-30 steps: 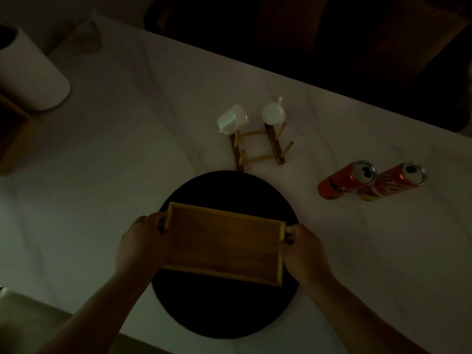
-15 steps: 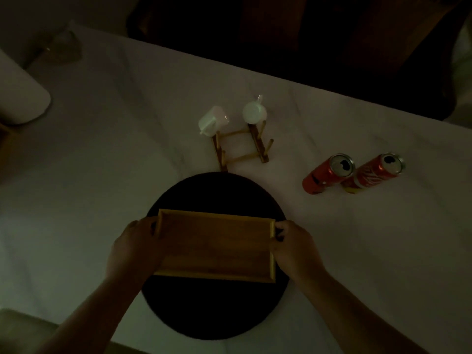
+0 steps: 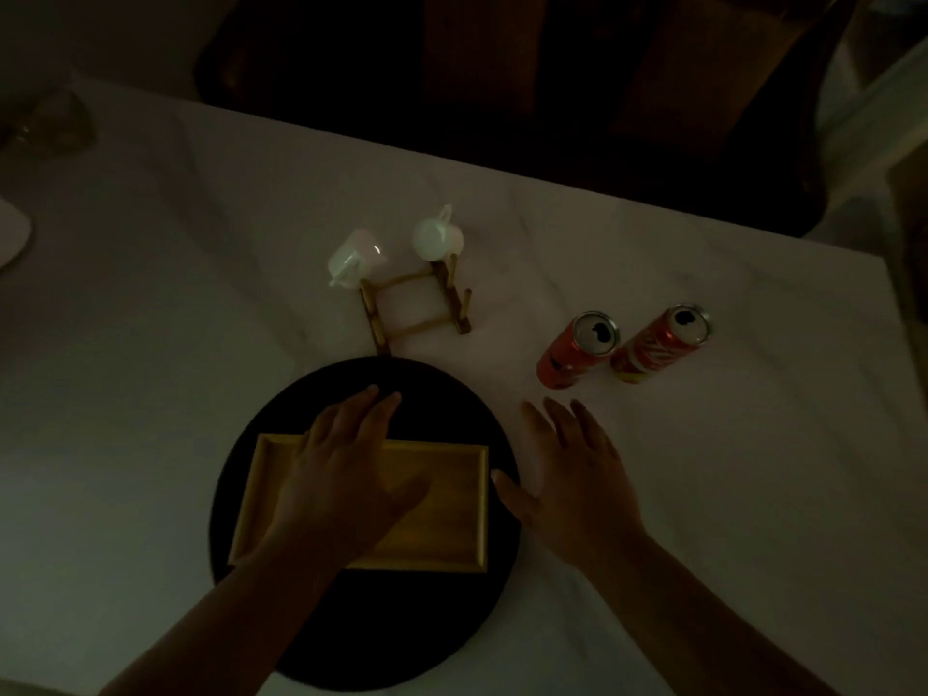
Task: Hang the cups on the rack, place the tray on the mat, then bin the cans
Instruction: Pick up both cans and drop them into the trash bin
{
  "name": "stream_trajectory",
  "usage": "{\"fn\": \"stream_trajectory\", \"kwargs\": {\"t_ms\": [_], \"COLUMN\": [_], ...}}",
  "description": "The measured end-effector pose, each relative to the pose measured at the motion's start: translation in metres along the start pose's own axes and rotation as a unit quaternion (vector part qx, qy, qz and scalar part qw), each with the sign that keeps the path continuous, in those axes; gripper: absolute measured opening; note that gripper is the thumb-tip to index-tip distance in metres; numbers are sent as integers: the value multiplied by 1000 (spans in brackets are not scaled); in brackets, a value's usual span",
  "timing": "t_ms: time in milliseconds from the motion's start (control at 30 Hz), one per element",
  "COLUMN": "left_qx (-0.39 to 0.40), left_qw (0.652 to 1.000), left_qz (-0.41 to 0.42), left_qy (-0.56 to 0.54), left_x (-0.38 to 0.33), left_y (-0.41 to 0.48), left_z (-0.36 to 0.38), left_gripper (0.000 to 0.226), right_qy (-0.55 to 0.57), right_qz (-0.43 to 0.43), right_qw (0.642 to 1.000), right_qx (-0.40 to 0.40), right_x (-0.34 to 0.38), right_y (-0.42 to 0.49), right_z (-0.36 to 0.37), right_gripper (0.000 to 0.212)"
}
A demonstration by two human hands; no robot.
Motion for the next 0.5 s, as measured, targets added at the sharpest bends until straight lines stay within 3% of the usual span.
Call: {"fn": "stream_trajectory", "kwargs": {"t_ms": [500], "left_qx": [-31], "left_qw": [996], "left_qz": [77], "left_qy": [-34], "left_x": [-162], "left_y": [53], "left_z": [16], "left_gripper": [103], "right_qy": [-40], "right_qz": [90], "right_qw": [995], "right_qx": [1], "right_x": [-154], "right_y": [-24], "right_z": [-41], "right_gripper": [92]}}
Point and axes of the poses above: each hand's wrist, its own y-axis towards the middle knuckle, its own z-axis out of the palm, x = y × z, the point moved 10 cm from there along y, towards the middle knuckle, and after that the axes turned 11 degrees about -z, right-handed, at the moved point
